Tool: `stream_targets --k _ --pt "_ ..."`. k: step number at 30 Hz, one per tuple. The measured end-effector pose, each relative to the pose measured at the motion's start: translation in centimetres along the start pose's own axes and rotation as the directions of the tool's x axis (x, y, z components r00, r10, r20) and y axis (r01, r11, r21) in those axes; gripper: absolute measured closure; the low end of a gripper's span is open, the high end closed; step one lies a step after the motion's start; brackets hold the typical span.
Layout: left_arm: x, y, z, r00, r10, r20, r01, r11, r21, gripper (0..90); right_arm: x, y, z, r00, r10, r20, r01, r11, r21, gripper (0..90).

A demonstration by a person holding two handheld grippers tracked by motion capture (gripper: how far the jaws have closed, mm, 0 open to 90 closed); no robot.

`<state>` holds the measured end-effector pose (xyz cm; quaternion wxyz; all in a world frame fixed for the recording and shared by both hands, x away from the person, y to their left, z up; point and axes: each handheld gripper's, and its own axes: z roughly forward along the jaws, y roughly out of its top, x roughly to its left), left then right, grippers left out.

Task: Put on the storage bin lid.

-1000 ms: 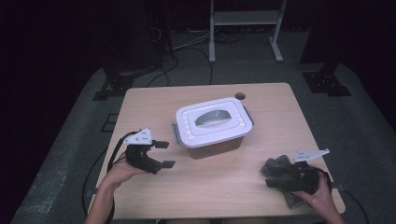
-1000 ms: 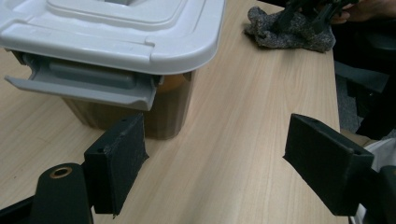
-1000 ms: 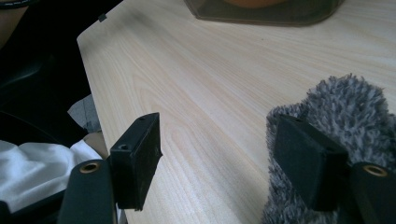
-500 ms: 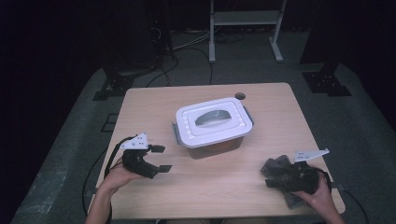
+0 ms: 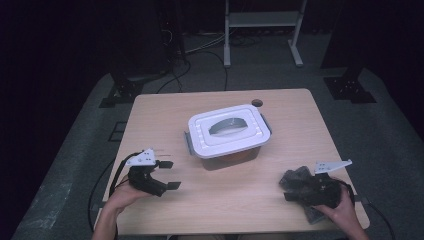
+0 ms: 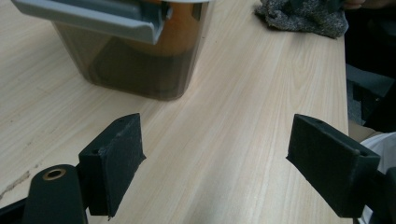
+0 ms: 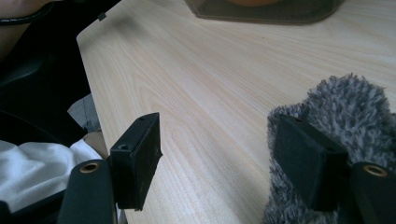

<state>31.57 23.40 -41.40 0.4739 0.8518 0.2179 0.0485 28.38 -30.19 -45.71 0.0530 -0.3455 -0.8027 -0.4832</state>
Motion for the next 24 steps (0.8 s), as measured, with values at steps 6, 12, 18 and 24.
stream_targets --k 6,12,18,24 --pt "-0.2 -0.6 0.0 0.9999 -0.009 -0.004 0.009 1.0 0.001 17.1 0.0 0.0 0.1 1.0 -0.001 0.0 0.001 1.0 0.001 31.0" --pt "-0.4 -1.5 0.2 0.9997 -0.022 -0.007 0.022 0.9998 -0.003 17.0 0.0 0.0 0.0 1.0 0.0 0.0 0.0 1.0 0.002 31.0" --pt "-0.5 -2.3 0.6 0.9993 -0.036 -0.008 0.036 0.9994 0.0 16.8 0.1 0.0 0.1 1.0 -0.001 0.0 0.001 1.0 0.003 31.0" --pt "-0.7 -2.8 0.8 0.9994 -0.034 -0.007 0.034 0.9994 0.002 16.5 0.0 -0.1 0.0 1.0 0.001 -0.001 -0.001 1.0 0.001 31.0"
